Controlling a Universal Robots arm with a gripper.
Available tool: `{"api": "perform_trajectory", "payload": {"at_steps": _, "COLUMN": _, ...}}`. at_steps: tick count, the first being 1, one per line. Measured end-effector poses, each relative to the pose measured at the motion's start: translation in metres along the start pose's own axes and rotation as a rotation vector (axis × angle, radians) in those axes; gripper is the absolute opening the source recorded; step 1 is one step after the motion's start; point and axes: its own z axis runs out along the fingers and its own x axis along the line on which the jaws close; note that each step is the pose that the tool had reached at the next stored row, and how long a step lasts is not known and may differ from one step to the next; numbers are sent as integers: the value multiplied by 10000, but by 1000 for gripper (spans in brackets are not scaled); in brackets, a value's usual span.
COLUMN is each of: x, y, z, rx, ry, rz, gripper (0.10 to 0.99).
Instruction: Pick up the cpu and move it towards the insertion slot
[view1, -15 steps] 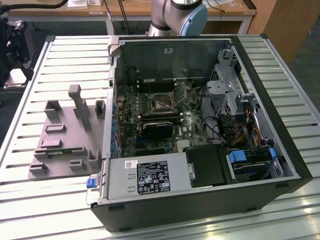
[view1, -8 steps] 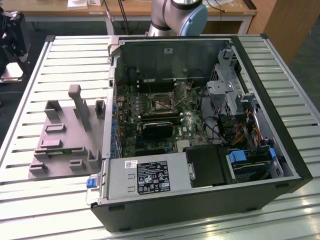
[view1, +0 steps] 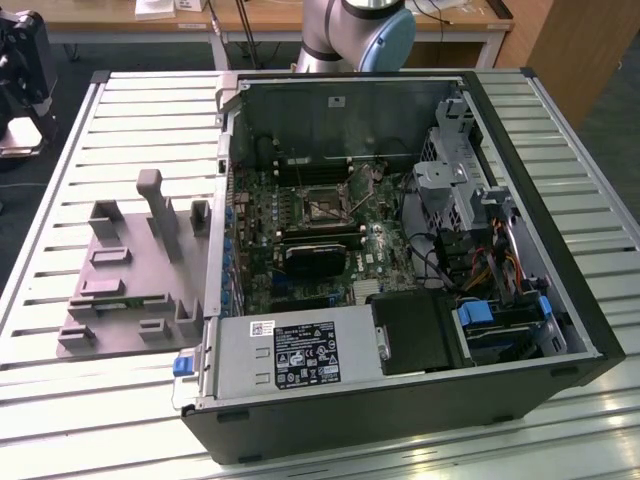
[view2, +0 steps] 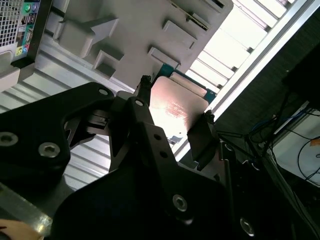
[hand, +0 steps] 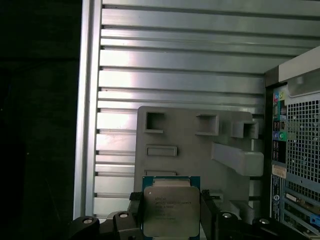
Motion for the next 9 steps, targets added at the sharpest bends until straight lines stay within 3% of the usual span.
{"api": "perform_trajectory", "payload": {"at_steps": 9, "x": -66, "y": -1, "z": 1, "rx": 1, "ry": 2, "rz": 0, "gripper": 541}}
